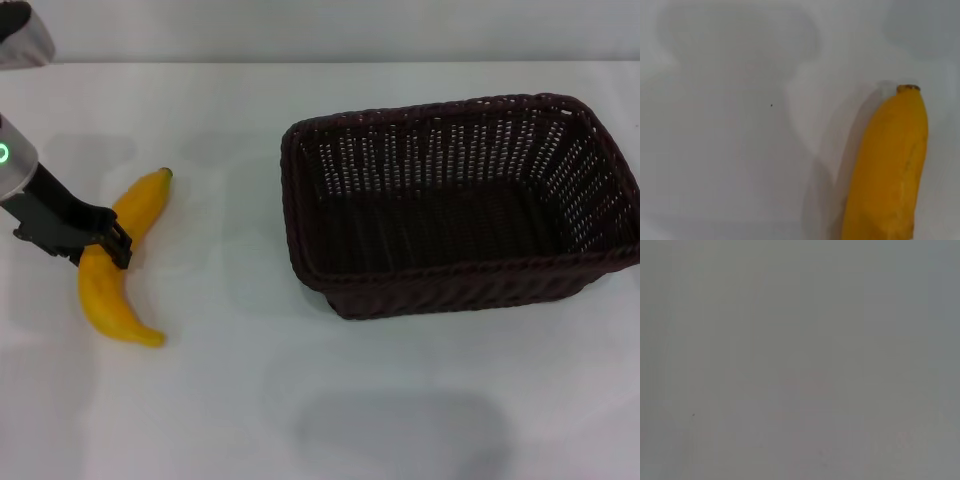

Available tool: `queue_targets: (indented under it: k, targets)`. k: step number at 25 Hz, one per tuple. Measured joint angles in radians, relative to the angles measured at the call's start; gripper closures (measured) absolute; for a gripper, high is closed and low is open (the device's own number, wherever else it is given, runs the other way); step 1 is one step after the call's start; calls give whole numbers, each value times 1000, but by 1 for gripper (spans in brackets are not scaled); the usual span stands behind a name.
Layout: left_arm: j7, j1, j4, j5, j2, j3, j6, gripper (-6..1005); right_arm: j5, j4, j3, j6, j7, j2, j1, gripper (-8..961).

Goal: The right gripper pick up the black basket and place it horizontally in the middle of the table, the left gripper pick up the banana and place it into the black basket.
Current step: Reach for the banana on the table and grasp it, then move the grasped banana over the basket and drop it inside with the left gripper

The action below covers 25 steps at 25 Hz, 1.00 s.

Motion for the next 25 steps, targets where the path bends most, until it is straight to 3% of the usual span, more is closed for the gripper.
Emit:
queue_targets:
  k: [4,8,13,17,21,25]
  targets:
    - [0,0,17,16,-4,-1,4,510,0,0,0,-1,-1,0,-1,538]
    - [4,20,158,-10,12,-9,-61,489,0,0,0,-1,-1,0,-5,537]
    - [52,52,381,-244,77,-12,-189,463,0,-3,0,5,3,0,-7,536]
    - [130,18,422,-466,109,-5,-276,443,0,-4,0,6,1,0,-1,535]
    - [220,-57,369,-533,92,-5,-307,422,0,-3,-2,8,0,0,6,534]
    - [312,-139,274,-537,37,-2,-273,401,0,-1,-7,13,0,1,8,533]
